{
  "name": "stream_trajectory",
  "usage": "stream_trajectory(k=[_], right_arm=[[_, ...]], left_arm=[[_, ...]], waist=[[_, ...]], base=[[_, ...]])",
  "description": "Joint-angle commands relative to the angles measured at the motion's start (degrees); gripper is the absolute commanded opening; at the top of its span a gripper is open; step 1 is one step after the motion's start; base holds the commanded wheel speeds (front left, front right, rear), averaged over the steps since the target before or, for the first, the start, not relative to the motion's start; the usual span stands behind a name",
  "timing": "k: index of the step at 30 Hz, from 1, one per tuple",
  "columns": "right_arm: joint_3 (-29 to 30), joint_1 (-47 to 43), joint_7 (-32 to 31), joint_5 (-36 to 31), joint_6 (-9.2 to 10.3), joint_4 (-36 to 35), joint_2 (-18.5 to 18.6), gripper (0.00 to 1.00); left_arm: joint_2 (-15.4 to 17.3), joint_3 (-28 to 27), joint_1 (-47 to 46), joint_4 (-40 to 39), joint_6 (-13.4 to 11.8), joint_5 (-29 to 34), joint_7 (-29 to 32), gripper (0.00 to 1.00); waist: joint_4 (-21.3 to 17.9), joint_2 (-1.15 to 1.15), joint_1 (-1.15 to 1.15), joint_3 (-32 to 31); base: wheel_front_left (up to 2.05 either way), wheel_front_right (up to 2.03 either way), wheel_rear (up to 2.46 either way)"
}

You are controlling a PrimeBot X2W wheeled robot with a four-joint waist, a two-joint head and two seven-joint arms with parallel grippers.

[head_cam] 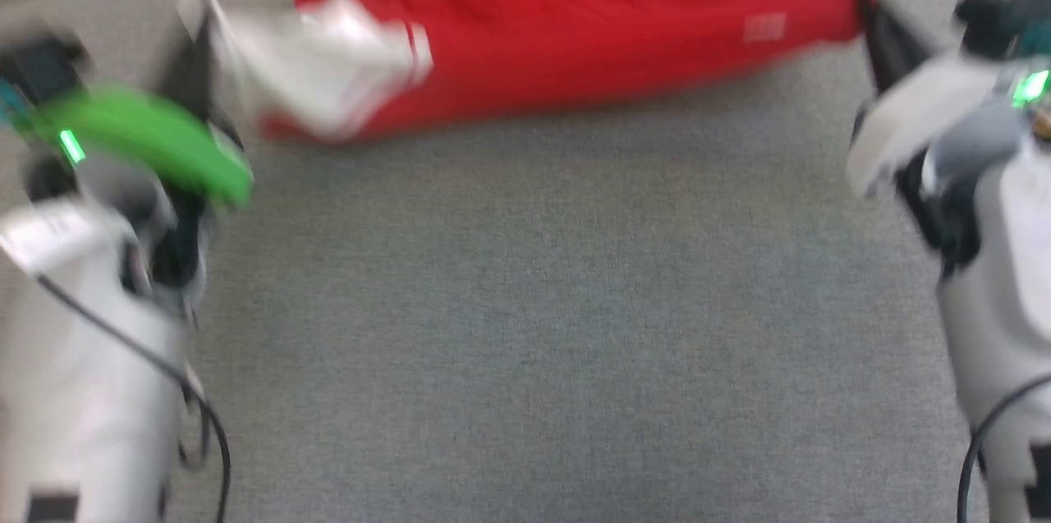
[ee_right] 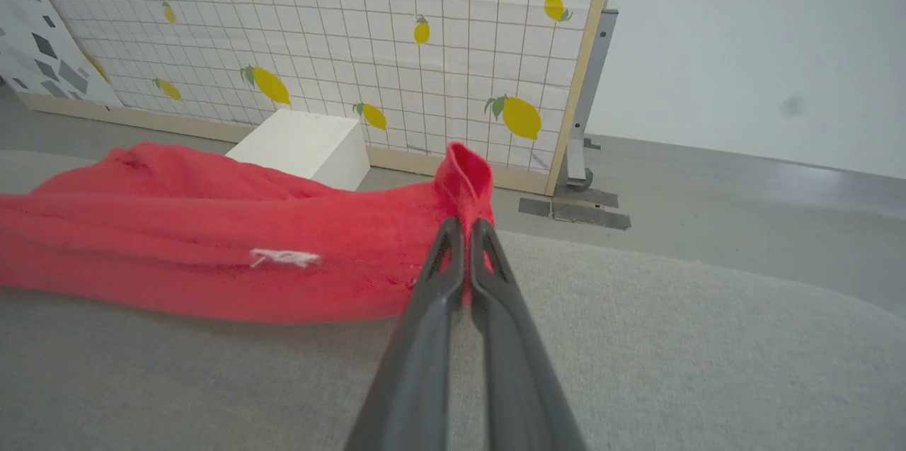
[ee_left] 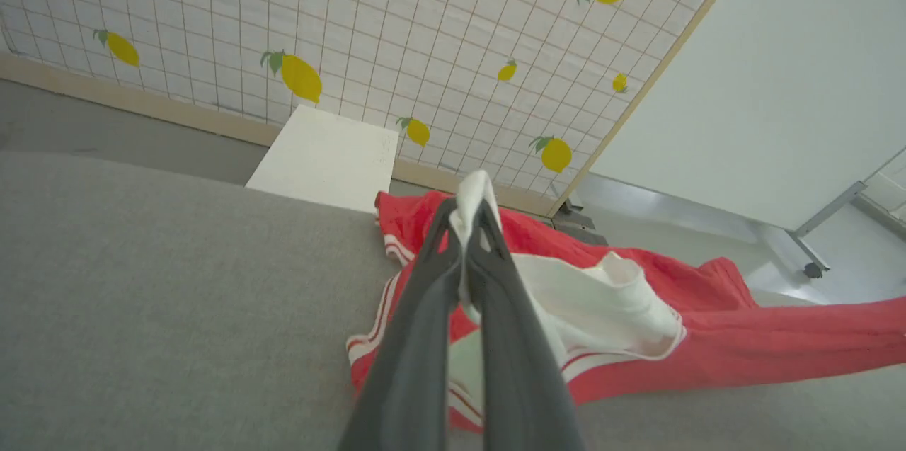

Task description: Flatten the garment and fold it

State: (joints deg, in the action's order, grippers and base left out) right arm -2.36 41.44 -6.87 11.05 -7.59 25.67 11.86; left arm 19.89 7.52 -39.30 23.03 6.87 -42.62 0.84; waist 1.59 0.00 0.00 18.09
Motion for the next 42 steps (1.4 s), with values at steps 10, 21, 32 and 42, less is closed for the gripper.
stream_trajectory(k=[10,21,32,42], right_arm=[[2.95,-23.60,-5.91,4.77,0.10,-9.17,-0.53,0.00],[8.89,-42.29,-17.19,2.43,0.10,-20.04,-4.09,0.00],[12.13,-52.42,-18.88,2.90,0.10,-26.98,-7.92,0.00],[7.03,-51.83,-1.40,3.48,0.10,-23.03,-8.52,0.00]], left_arm=[[1.89,2.43,32.39,-13.67,-4.28,-8.57,15.02,0.00],[3.83,2.66,51.00,-24.67,-13.68,-10.00,22.07,0.00],[4.05,4.31,55.88,-28.99,-15.66,-4.37,17.04,0.00],[-0.56,8.59,47.09,-27.26,-11.82,8.87,-4.03,0.00]], waist=[[2.08,0.00,0.00,-9.16],[2.55,0.00,0.00,-11.59],[2.46,0.00,0.00,-11.28],[2.32,0.00,0.00,-10.77]], base=[[0.00,0.00,0.00],[0.00,0.00,0.00],[0.00,0.00,0.00],[0.00,0.00,0.00]])
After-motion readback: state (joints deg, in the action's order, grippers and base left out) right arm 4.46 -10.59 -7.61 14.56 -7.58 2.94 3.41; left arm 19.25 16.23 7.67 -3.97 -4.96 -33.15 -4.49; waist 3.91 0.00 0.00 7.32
